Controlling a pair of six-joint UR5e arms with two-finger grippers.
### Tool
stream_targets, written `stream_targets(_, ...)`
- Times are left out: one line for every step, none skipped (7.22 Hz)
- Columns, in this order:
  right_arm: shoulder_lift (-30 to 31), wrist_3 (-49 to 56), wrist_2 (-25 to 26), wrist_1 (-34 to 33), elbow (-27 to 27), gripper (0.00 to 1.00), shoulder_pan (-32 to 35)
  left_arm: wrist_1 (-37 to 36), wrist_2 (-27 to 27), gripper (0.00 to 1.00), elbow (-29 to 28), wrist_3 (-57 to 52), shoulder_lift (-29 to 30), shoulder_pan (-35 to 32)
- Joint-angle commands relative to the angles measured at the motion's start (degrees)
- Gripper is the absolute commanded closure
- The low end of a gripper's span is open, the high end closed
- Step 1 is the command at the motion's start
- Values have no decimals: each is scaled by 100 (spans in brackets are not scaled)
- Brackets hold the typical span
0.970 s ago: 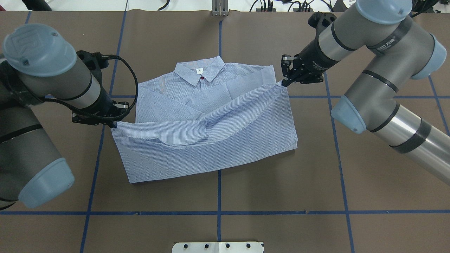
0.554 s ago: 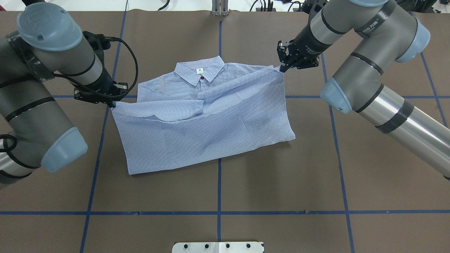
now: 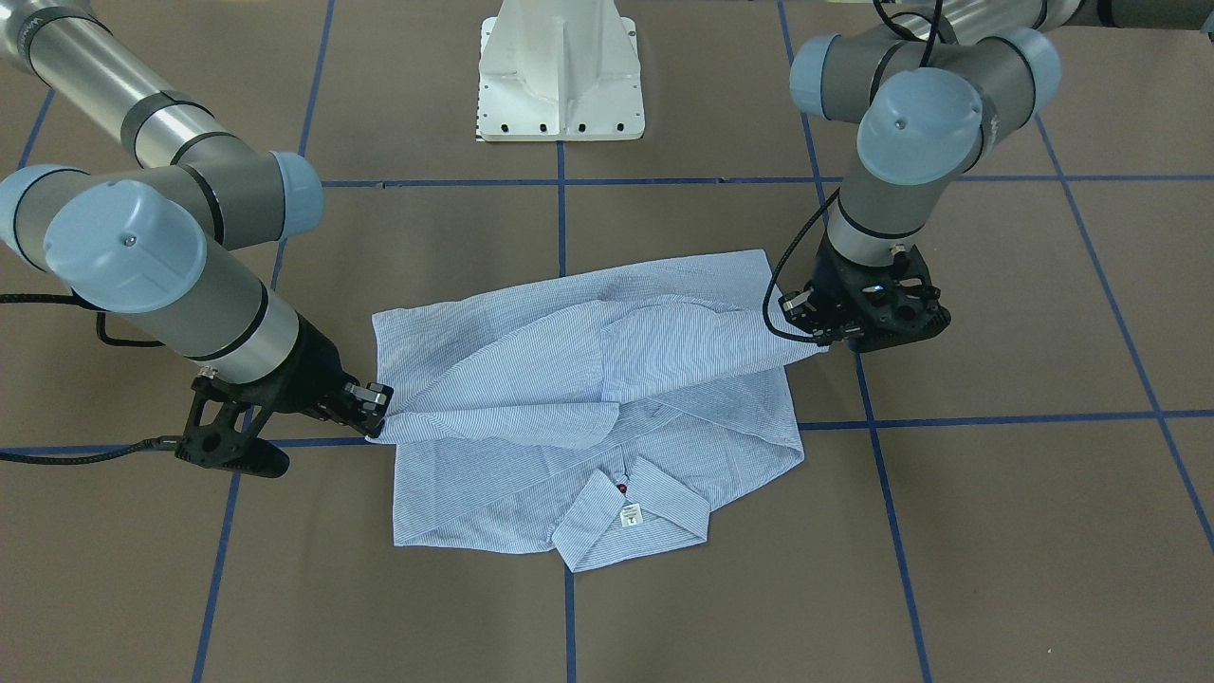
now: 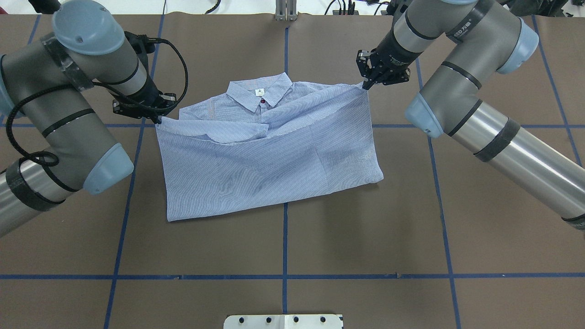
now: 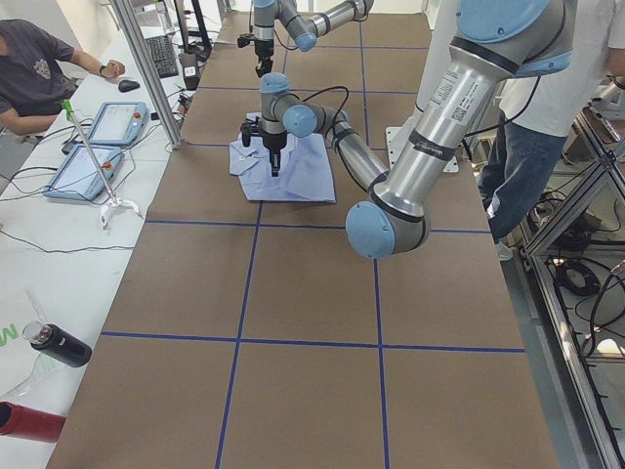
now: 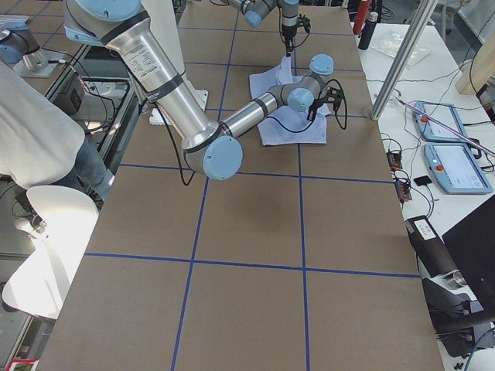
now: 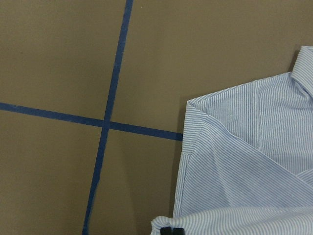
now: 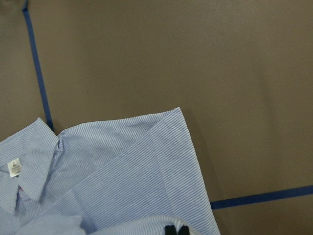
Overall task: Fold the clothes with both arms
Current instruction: 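Lay the hem beside the collar and open both grippers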
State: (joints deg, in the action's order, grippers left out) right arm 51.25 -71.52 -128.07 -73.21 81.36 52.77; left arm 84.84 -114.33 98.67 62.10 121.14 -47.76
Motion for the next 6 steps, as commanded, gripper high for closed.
stream_targets(-19,59,28,0,-216,100,-4,366,16,100,-462,-170,32,-136)
stream_targets(-27,60,28,0,-304,100,-4,401,24,100,-559,-267,32,-171)
stream_targets(-36,60,28,0,-313,100,-4,436,25,100,-595,-268,32,-172)
stream_targets(-45,60,28,0,-340,100,-13,471,25,100,-638,-268,32,-172)
stream_targets(-115,60,28,0,-340,100,-13,489,25,100,-648,-268,32,-172)
stream_targets(-150,60,28,0,-366,100,-30,498,25,100,-656,-268,41,-172)
